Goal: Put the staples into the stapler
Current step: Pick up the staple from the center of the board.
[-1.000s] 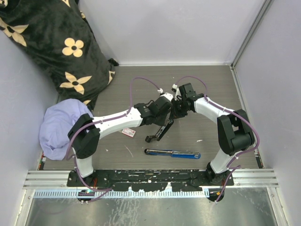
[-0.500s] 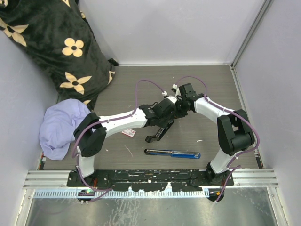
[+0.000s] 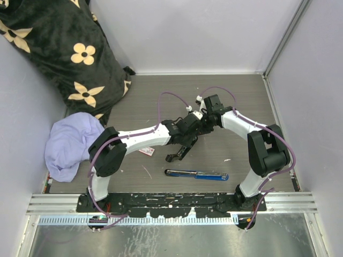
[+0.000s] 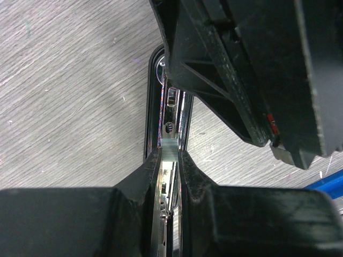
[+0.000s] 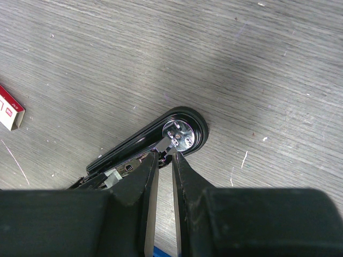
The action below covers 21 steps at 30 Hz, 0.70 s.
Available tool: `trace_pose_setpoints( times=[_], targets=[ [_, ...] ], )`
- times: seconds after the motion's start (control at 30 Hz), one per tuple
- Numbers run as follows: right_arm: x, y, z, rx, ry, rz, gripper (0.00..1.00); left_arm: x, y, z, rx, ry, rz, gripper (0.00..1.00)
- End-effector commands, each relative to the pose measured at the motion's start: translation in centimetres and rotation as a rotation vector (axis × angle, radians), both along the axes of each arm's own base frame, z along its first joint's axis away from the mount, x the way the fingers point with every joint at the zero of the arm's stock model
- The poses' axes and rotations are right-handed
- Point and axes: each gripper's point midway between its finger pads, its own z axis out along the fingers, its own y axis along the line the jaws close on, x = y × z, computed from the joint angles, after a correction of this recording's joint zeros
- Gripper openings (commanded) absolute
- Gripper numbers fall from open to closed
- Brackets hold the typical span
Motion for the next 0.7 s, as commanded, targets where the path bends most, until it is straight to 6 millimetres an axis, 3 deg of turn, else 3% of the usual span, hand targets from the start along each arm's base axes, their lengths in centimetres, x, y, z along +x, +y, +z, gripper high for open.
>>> trace_pose_setpoints(
  times=[0.0,0.67],
  targets=[
    [-3.42,-1.77,-3.91,-0.106,0.14,0.024,0.2,0.96,-2.02,2.34,-0.074,-0.052,-0.022,0.13],
    [-3.49,-1.81,-3.85,-0.106,0.141,0.024,0.2,1.79,-2.05,1.65,-0.027,-0.079,-0.033,0.12]
  ],
)
